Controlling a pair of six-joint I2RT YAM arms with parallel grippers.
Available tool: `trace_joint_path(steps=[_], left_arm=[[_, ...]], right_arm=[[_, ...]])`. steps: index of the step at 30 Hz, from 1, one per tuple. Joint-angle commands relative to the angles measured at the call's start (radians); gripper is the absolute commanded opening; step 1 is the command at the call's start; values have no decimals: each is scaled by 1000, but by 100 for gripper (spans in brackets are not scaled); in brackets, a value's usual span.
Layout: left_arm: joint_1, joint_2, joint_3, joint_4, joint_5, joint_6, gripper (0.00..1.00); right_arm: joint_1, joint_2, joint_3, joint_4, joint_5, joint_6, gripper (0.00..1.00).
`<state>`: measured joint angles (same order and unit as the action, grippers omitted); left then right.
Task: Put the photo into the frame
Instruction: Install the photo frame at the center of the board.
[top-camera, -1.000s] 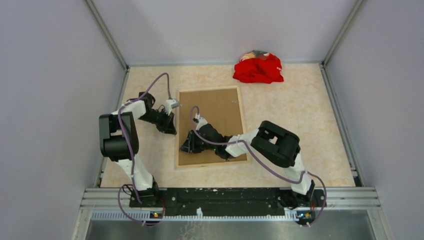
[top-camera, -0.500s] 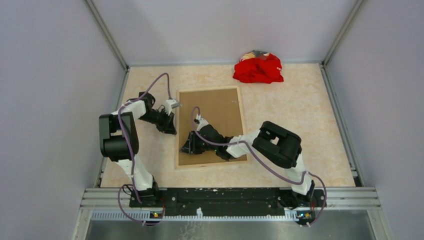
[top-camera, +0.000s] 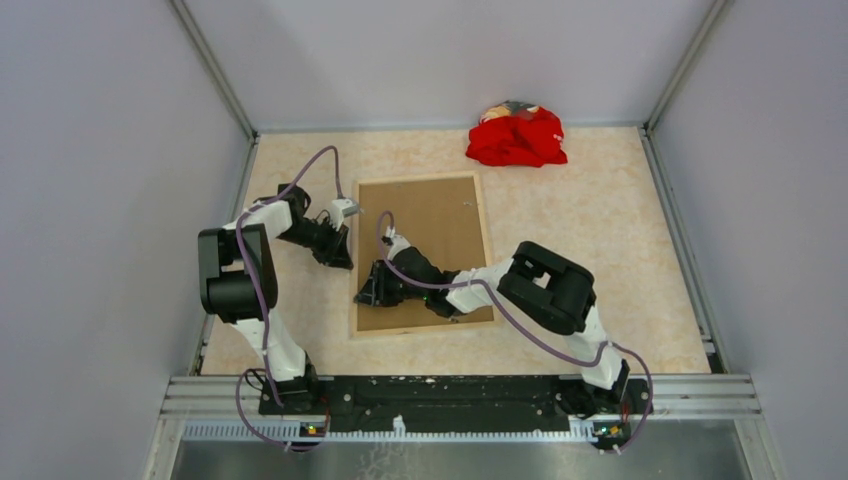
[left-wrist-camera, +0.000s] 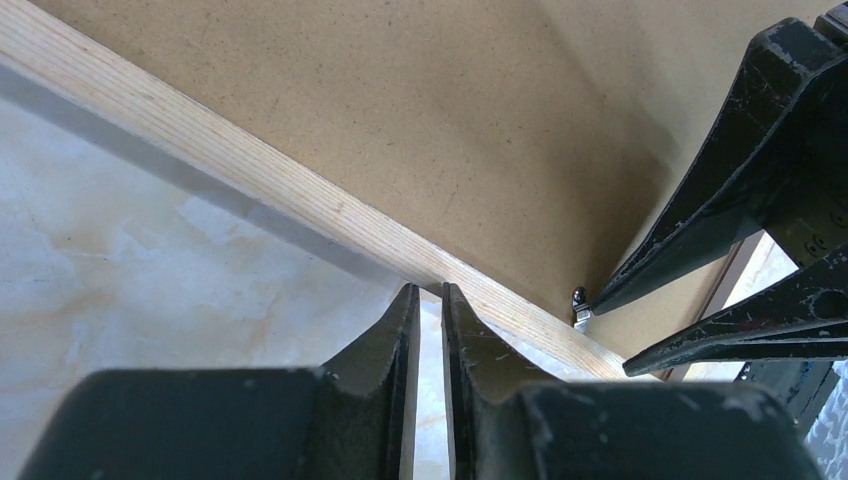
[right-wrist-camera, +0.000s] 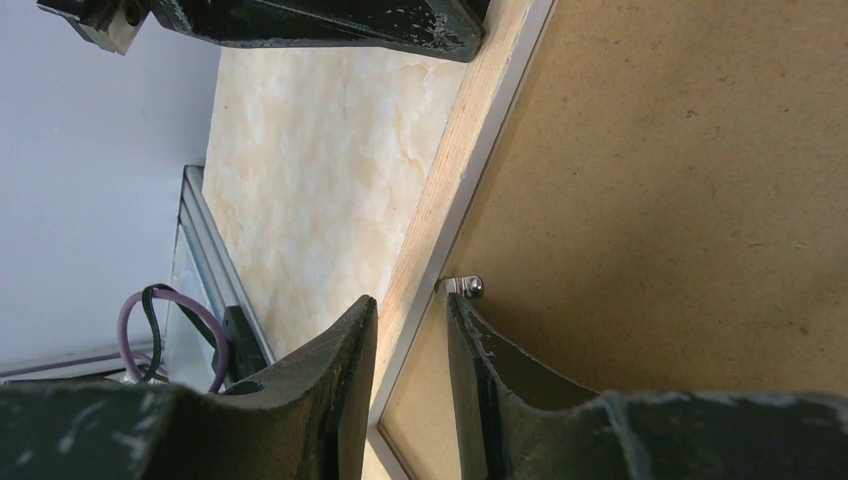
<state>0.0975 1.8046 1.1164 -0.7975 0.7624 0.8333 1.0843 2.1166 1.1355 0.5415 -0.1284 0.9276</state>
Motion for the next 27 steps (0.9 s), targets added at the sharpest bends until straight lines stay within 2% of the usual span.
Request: trace_joint_path(steps=[1, 22, 27], left_arm=[[-7, -22, 16, -4, 10, 27, 19], [-7, -20, 37, -16, 14, 22, 18], [3, -6, 73, -40, 34, 7, 18]], right_arm=[[15, 38, 29, -60, 18, -10, 33], [19, 19, 52, -75, 34, -27, 32], [-7, -72, 8, -51, 35, -27, 34]])
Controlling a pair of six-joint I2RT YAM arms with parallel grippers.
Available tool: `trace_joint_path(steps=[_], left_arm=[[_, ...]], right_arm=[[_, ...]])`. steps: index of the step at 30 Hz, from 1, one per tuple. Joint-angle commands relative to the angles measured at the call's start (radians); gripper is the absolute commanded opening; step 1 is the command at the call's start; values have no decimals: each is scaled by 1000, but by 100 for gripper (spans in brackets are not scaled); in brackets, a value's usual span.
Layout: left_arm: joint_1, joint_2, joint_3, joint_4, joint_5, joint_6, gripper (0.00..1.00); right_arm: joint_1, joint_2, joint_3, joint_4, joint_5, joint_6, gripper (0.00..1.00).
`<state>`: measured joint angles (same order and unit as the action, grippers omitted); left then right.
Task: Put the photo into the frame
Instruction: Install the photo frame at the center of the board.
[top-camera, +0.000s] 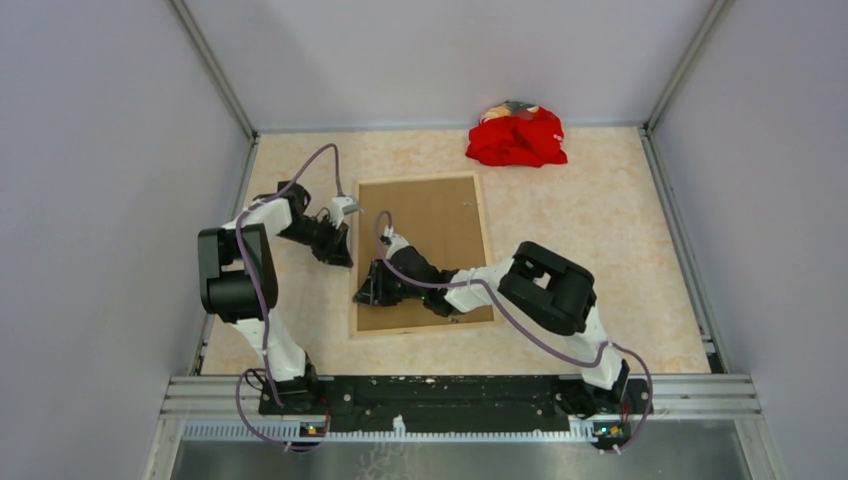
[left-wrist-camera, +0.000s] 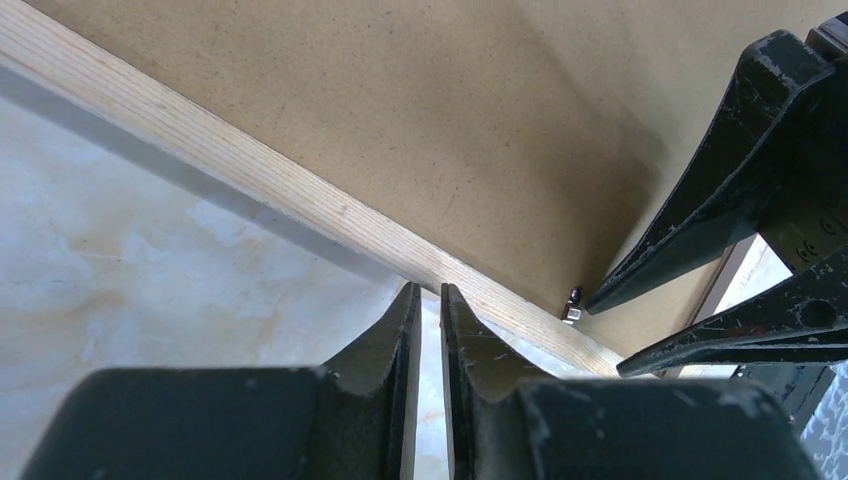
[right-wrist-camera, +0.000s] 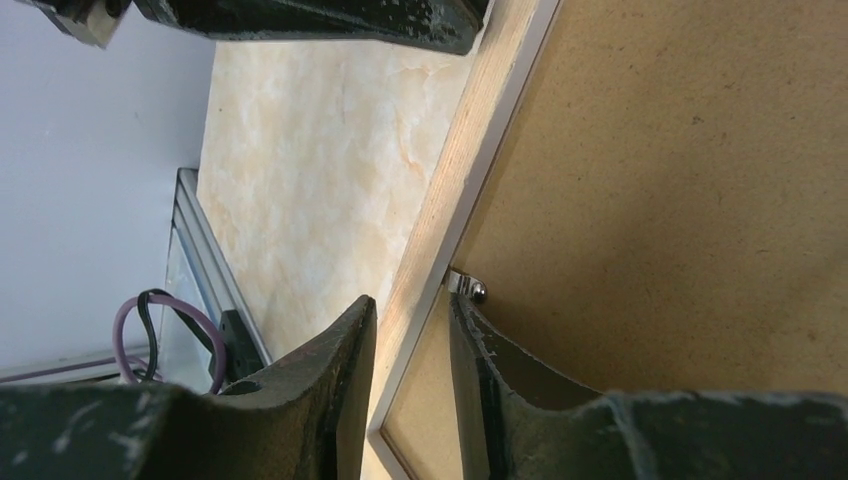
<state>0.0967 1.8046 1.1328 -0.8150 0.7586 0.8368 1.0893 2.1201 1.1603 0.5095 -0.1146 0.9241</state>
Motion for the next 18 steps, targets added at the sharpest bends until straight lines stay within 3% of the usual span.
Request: trace_joint_path(steps=[1, 9, 18], left_arm=[[7, 2, 69, -30, 43, 0, 18], [8, 37, 166, -25, 62, -57, 23], [8, 212, 319, 82, 54, -269, 25]], right_arm=[[-22, -93, -28, -15, 16, -26, 34], [-134, -169, -32, -31, -28, -63, 41], [-306, 23, 253, -153, -119, -174, 50]])
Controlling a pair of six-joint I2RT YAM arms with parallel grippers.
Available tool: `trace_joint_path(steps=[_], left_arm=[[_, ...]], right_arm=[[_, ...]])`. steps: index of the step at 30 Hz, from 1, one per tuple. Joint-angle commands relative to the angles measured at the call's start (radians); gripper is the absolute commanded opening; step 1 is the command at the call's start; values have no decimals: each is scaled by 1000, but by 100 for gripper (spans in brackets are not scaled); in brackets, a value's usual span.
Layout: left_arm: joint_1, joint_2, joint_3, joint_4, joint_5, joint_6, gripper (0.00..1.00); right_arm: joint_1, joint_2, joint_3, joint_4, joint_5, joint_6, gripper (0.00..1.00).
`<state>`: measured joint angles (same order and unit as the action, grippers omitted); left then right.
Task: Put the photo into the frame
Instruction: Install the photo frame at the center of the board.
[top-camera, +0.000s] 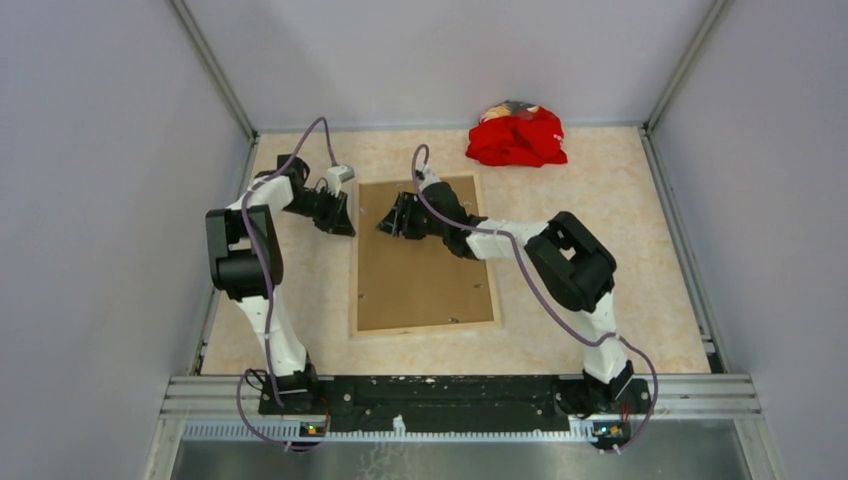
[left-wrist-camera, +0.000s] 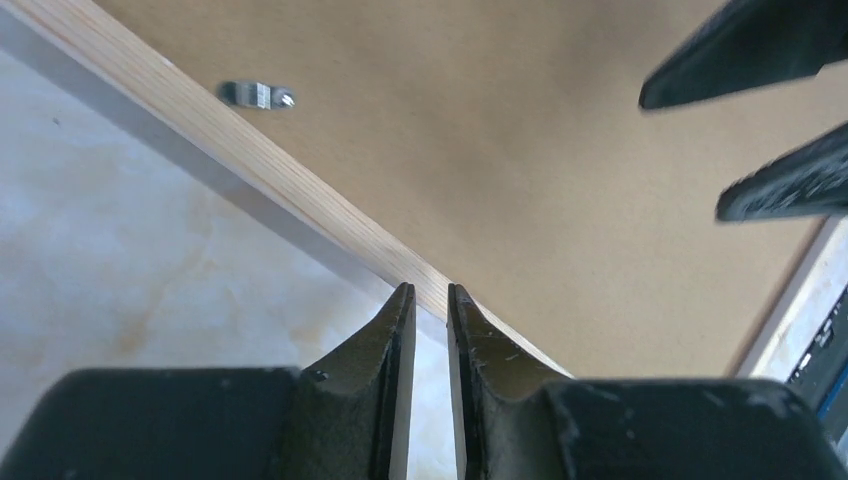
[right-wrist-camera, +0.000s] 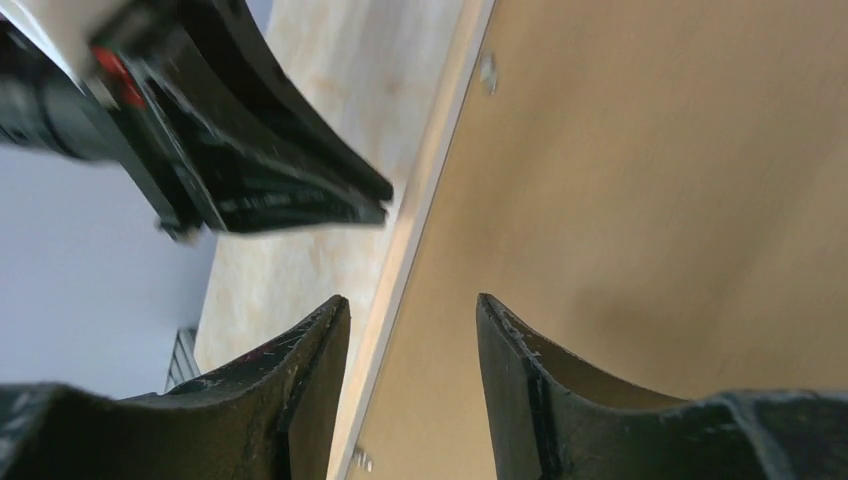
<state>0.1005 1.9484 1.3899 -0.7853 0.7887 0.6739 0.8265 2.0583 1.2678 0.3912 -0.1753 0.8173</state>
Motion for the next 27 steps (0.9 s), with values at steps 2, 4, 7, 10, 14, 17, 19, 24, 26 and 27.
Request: trace_joint_path(steps=[2, 4, 7, 10, 14, 17, 19, 24, 26, 27], left_arm=[[4, 98, 78, 63, 38, -122, 25], [5, 118, 88, 68, 55, -132, 25], [4, 139, 90, 72, 57, -134, 20], [4, 152, 79, 71, 70, -124, 17], [-2, 162, 72, 70, 97, -120, 17], [-17, 167, 72, 67, 107, -116, 17], [-30, 173, 72, 62, 108, -113, 17], [-50, 188, 76, 54, 108, -107, 17], [-54, 194, 79, 50, 103, -105, 17], [-56, 196, 83, 47, 99, -104, 17]], right_arm=[[-62, 133, 209, -46, -72, -74, 52], [-75, 181, 270, -49, -93, -75, 52], [-83, 267, 383, -75, -124, -83, 52], [-88, 359, 488, -112, -155, -99, 52], [-97, 418, 551, -118, -182, -103, 52], [-106, 426, 553, -108, -185, -111, 52], [-111, 428, 555, -102, -189, -122, 52], [-127, 450, 612, -148, -223, -184, 52], [-133, 447, 614, -157, -225, -210, 52], [-136, 447, 613, -158, -230, -218, 52]])
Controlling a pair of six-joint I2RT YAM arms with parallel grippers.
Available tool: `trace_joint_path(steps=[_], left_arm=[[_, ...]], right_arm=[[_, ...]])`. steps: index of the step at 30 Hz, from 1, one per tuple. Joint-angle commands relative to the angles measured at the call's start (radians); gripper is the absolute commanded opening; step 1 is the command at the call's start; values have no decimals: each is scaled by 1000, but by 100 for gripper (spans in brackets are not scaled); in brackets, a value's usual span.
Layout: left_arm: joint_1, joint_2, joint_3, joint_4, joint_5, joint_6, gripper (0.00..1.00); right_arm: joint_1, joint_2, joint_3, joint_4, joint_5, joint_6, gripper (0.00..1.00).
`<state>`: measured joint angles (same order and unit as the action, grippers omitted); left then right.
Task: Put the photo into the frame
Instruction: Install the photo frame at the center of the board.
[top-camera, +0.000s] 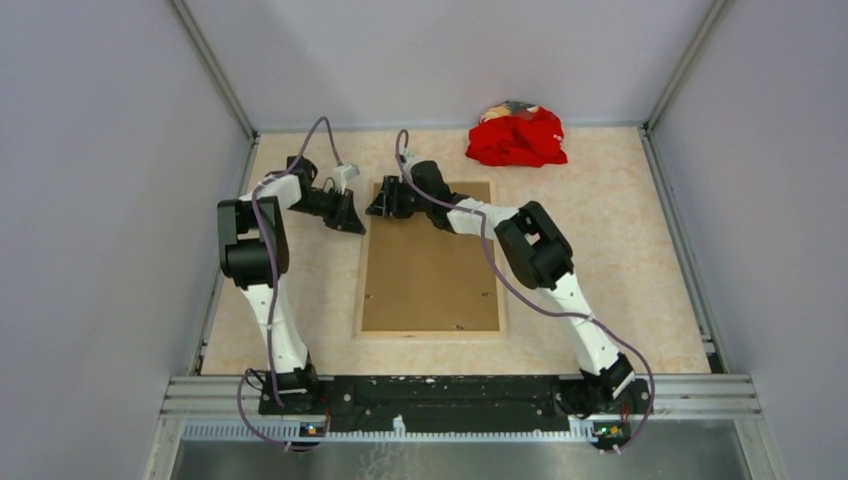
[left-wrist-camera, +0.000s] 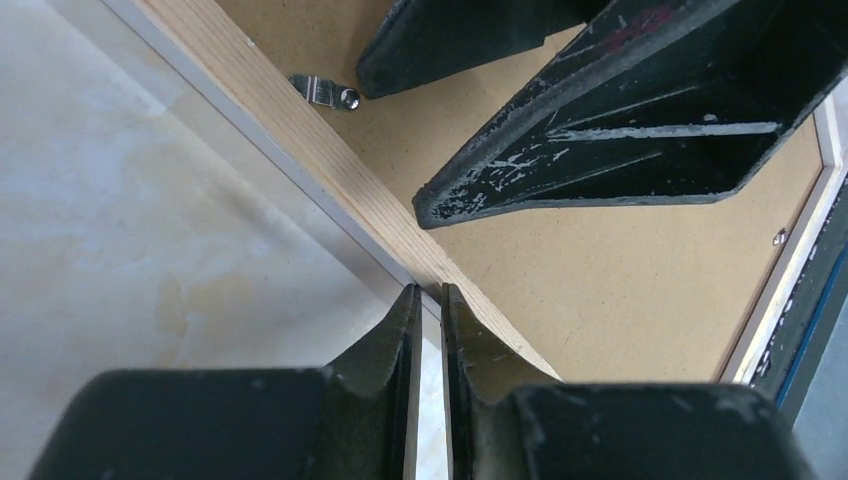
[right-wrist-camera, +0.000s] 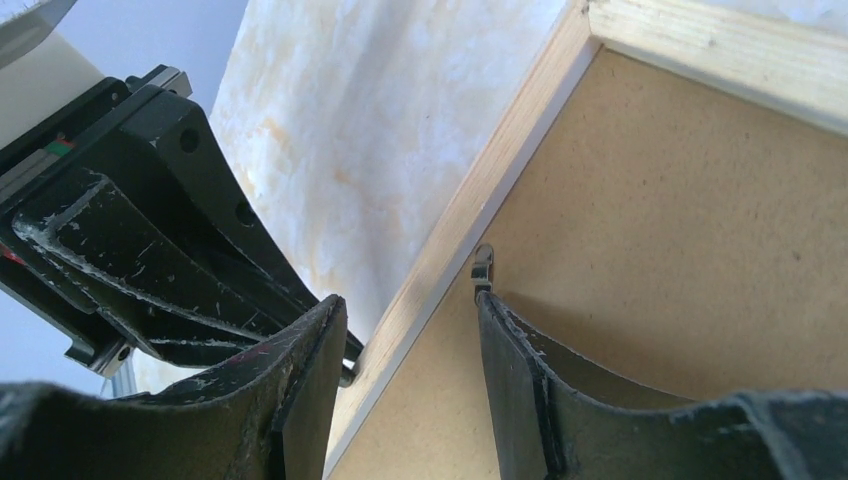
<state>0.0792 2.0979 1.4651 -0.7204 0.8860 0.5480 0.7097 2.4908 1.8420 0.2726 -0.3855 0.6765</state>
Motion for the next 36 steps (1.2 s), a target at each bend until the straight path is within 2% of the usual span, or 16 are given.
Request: trace_joint_path(steps=[1, 10, 36], left_arm=[[-36, 49, 11, -21, 1, 24, 17], [-39, 55, 15, -33, -10, 30, 17], [-48, 53, 12, -38, -28, 45, 17]], right_arm=[[-21, 15, 40, -39, -24, -84, 52], [-41, 5, 23, -47, -20, -107, 52], [-44, 126, 233, -176, -191, -148, 48]])
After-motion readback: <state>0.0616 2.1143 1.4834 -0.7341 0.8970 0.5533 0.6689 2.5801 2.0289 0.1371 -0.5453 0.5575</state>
